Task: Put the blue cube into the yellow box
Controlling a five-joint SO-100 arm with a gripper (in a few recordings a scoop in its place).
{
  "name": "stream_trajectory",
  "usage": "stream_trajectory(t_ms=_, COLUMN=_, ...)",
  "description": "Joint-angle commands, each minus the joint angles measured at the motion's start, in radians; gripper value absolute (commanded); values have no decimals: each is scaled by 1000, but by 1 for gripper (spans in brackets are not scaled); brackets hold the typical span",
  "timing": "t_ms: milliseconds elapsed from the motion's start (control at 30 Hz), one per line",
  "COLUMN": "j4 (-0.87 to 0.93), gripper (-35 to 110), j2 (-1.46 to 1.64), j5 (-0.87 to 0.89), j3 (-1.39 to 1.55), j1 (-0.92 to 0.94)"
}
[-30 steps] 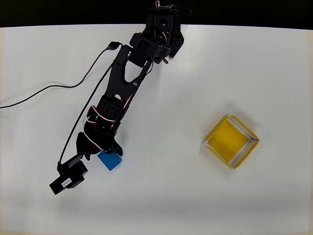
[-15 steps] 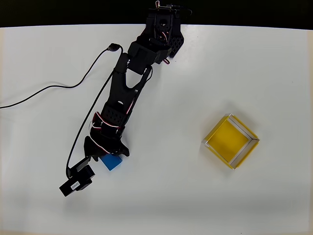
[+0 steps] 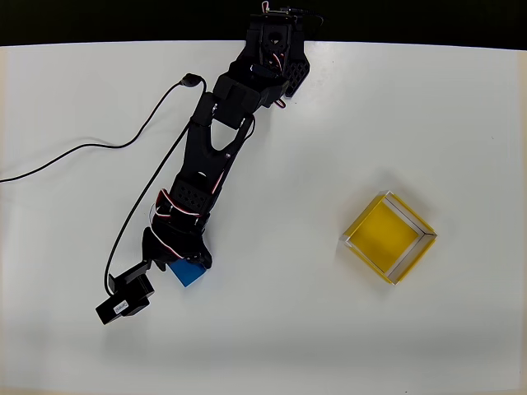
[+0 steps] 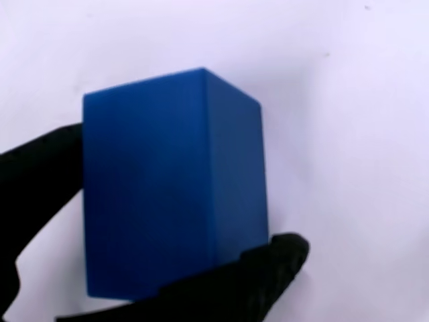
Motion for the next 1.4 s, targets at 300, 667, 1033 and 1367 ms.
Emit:
stream_trajectory(t_ms=300, j4=-23, gripper=21, j2=54, j5=61, j3=-81, j1=6)
stream_trajectory(t_ms=667, j4=-138, gripper=15, j2=121, j5=114, j3=5, j1=-8)
stream_trajectory(t_ms=1033, j4=-140, gripper=16, j2=600, j5=236, j3=229, j1=-210)
stream_trajectory(t_ms=1367, j4=-140, gripper=16, j2=1048, j5=299, j3=529, j1=-534)
